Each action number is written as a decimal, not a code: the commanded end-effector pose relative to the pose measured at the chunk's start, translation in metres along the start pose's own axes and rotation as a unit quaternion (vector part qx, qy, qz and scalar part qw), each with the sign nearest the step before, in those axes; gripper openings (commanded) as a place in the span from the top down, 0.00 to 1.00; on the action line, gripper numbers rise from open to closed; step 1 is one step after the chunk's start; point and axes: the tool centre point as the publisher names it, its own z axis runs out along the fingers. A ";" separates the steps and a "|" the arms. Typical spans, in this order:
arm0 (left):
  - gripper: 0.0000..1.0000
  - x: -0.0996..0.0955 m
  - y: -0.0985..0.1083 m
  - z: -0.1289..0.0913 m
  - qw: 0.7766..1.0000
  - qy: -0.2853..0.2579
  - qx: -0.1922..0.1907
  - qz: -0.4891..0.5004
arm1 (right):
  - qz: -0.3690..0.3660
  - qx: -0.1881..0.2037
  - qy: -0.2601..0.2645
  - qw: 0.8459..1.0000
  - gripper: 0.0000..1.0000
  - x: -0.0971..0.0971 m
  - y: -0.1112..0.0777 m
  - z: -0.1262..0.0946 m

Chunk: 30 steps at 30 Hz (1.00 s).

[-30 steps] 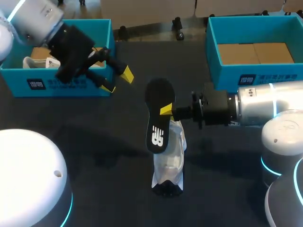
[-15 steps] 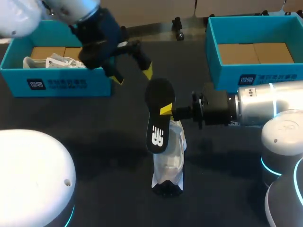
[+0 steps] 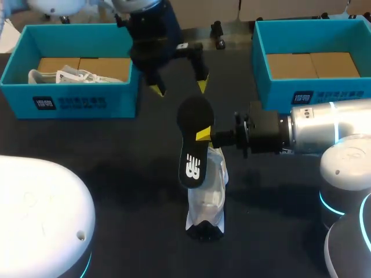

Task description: Take the shoe out of the shoebox, open the shoe tongue, remove and reinsert the insole, then place the shoe into the shoebox

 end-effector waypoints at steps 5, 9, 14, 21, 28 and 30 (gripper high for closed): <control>0.00 -0.013 0.017 0.001 0.996 0.082 0.014 -0.009 | 0.000 -0.001 0.000 1.000 1.00 0.000 0.000 0.002; 0.00 -0.015 0.017 -0.002 0.997 0.080 -0.007 -0.010 | 0.000 -0.001 0.000 1.000 1.00 0.000 0.000 0.002; 0.00 -0.008 0.011 0.001 0.998 0.055 -0.007 -0.018 | 0.000 -0.001 0.000 1.000 1.00 0.000 0.000 0.002; 0.00 0.006 0.008 0.000 0.998 -0.042 -0.016 -0.033 | 0.000 -0.001 0.000 1.000 1.00 0.000 0.000 0.002; 0.00 0.020 0.000 -0.006 0.990 -0.129 -0.030 -0.049 | 0.000 -0.001 0.000 1.000 1.00 0.000 0.000 0.002; 0.00 0.024 -0.002 -0.007 0.986 -0.151 -0.037 -0.052 | 0.000 -0.001 0.000 1.000 1.00 0.000 0.000 0.002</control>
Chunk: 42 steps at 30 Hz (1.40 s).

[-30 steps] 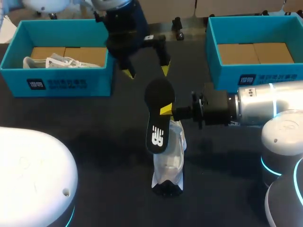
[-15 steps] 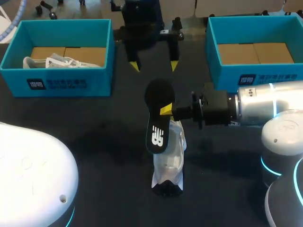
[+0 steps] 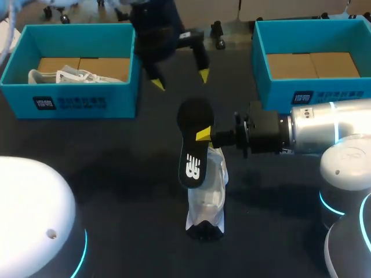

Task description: Take the shoe out of the shoebox, open the shoe tongue, remove and reinsert the insole, then place the shoe into the shoebox

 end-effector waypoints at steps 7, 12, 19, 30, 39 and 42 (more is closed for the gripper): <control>0.00 0.041 -0.019 -0.005 0.972 -0.231 -0.026 -0.017 | 0.000 -0.001 0.000 1.000 1.00 0.000 0.000 0.002; 0.00 0.053 -0.021 -0.001 0.957 -0.285 -0.044 -0.039 | 0.000 -0.001 0.000 1.000 1.00 0.000 0.000 0.002; 0.00 0.066 -0.032 0.010 0.930 -0.357 -0.066 -0.056 | 0.000 -0.001 0.000 1.000 1.00 0.000 0.000 0.002; 0.00 0.078 -0.026 0.017 0.890 -0.447 -0.059 -0.061 | 0.000 -0.001 0.000 1.000 1.00 0.000 0.000 0.002; 0.00 0.078 -0.026 0.017 0.890 -0.447 -0.059 -0.061 | 0.000 -0.001 0.000 1.000 1.00 0.000 0.000 0.002; 0.00 0.078 -0.026 0.017 0.890 -0.447 -0.059 -0.061 | 0.000 -0.001 0.000 1.000 1.00 0.000 0.000 0.002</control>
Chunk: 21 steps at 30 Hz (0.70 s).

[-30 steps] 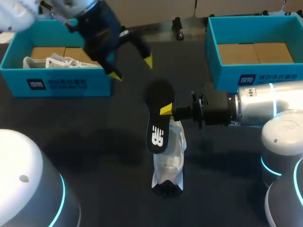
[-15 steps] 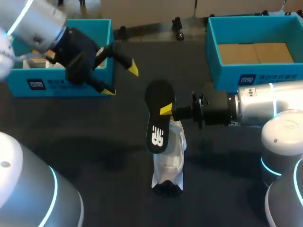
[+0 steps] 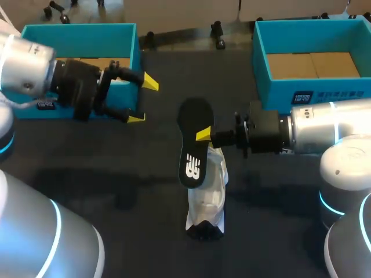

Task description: Take the shoe out of the shoebox, open the shoe tongue, remove and reinsert the insole, then place the shoe into the shoebox

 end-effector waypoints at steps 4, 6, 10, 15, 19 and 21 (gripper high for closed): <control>0.00 0.013 -0.001 0.007 0.998 -0.058 -0.009 -0.017 | 0.000 -0.001 0.000 1.000 1.00 0.000 0.000 0.002; 0.00 0.023 0.002 0.014 0.998 -0.063 -0.013 -0.026 | 0.000 -0.001 0.000 1.000 1.00 0.000 0.000 0.002; 0.00 0.037 0.007 0.022 0.996 -0.077 -0.006 -0.045 | 0.000 -0.001 0.000 1.000 1.00 0.000 0.000 0.002; 0.00 0.044 0.008 0.030 0.994 -0.100 0.001 -0.048 | 0.000 -0.001 0.000 1.000 1.00 0.000 0.000 0.002; 0.00 0.045 0.008 0.036 0.992 -0.110 -0.007 -0.059 | 0.000 -0.001 0.000 1.000 1.00 0.000 0.000 0.002; 0.00 0.045 0.008 0.036 0.992 -0.110 -0.007 -0.059 | 0.000 -0.001 0.000 1.000 1.00 0.000 0.000 0.002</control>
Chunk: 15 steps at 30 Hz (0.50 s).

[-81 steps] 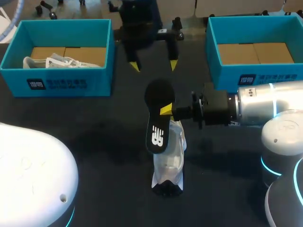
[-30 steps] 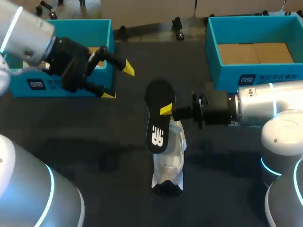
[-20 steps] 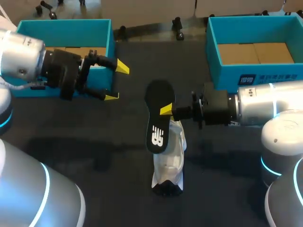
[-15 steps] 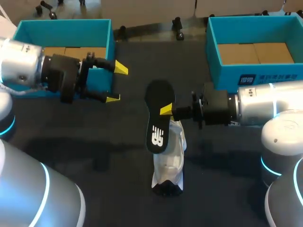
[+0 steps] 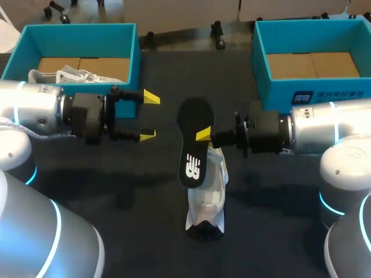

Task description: Take the shoe out of the shoebox, open the shoe tongue, remove and reinsert the insole, then place the shoe into the shoebox

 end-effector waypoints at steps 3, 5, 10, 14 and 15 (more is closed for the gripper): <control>0.00 0.001 0.000 0.007 1.000 -0.006 -0.003 0.002 | 0.000 -0.001 0.000 1.000 1.00 0.000 0.000 0.002; 0.00 0.001 0.000 0.007 1.000 -0.006 -0.003 0.002 | 0.000 -0.001 0.000 1.000 1.00 0.000 0.000 0.002; 0.00 0.007 -0.002 0.012 1.000 -0.018 -0.001 -0.016 | 0.000 -0.001 0.000 1.000 1.00 0.000 0.000 0.002; 0.00 0.011 -0.005 0.017 0.999 -0.039 -0.006 -0.027 | 0.000 -0.001 0.000 1.000 1.00 0.000 0.000 0.002; 0.00 0.012 -0.005 0.019 0.998 -0.047 -0.008 -0.028 | 0.000 -0.001 0.000 1.000 1.00 0.000 0.000 0.002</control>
